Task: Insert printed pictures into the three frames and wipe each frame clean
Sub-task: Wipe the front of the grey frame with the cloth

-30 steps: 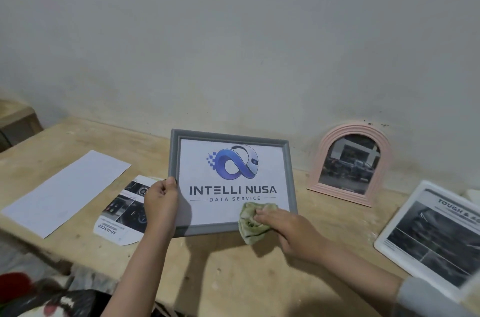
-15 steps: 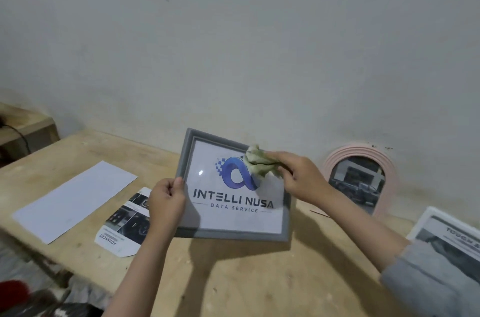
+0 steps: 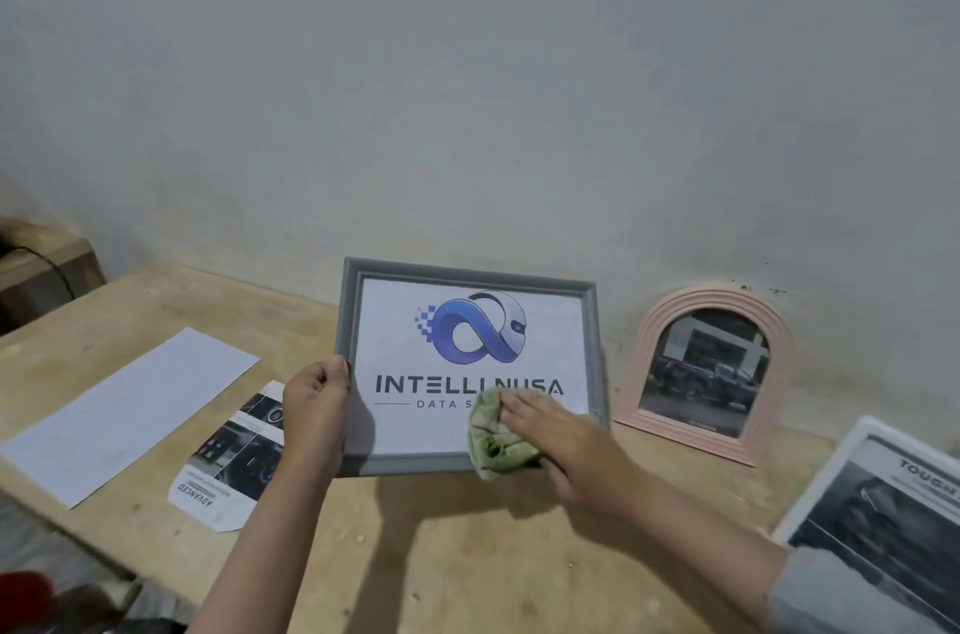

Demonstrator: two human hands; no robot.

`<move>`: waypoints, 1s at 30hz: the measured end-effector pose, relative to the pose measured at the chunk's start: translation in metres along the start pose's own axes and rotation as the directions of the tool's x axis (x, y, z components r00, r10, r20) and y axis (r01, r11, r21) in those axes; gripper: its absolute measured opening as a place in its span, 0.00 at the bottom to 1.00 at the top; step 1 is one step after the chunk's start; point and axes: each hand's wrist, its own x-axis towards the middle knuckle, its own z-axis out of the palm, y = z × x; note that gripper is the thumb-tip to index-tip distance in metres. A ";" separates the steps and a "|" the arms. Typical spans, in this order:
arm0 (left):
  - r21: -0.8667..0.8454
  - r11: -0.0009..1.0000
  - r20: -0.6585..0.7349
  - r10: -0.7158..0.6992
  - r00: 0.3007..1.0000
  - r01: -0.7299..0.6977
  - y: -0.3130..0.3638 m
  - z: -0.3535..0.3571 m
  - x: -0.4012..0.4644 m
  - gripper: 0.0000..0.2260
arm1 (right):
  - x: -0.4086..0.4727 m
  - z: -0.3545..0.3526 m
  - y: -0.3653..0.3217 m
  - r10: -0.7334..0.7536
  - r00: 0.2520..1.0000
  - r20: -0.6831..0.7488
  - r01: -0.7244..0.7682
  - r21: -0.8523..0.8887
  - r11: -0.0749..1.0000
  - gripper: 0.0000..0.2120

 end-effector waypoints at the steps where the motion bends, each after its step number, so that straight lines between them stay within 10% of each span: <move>1: 0.001 1.000 -0.005 -0.002 1.000 0.002 -0.001 0.000 0.002 0.14 | -0.007 0.005 -0.004 0.048 0.999 -0.012 -0.047 0.090 0.995 0.32; 8: 0.023 1.000 0.005 0.007 1.000 -0.007 -0.005 0.002 0.003 0.15 | -0.003 -0.039 -0.020 0.313 0.876 0.367 -0.464 0.462 0.756 0.14; 12: 0.039 0.998 0.058 0.037 0.998 -0.039 -0.003 0.008 -0.004 0.15 | 0.033 -0.077 -0.015 0.367 0.920 0.134 -0.387 0.445 0.808 0.18; 16: 0.068 0.995 0.126 0.058 0.990 -0.067 0.000 0.017 -0.009 0.15 | 0.068 -0.084 -0.004 0.159 0.955 -0.251 -0.150 0.057 0.987 0.27; 20: 0.038 0.998 0.168 0.041 0.985 -0.049 0.002 0.024 -0.013 0.17 | 0.077 -0.063 0.006 0.011 0.989 -0.150 -0.052 -0.279 0.959 0.29; 30: 0.027 0.999 0.098 -0.037 0.995 0.034 -0.001 0.020 -0.005 0.18 | 0.028 -0.001 -0.019 -0.105 0.994 -0.025 0.102 -0.084 0.991 0.29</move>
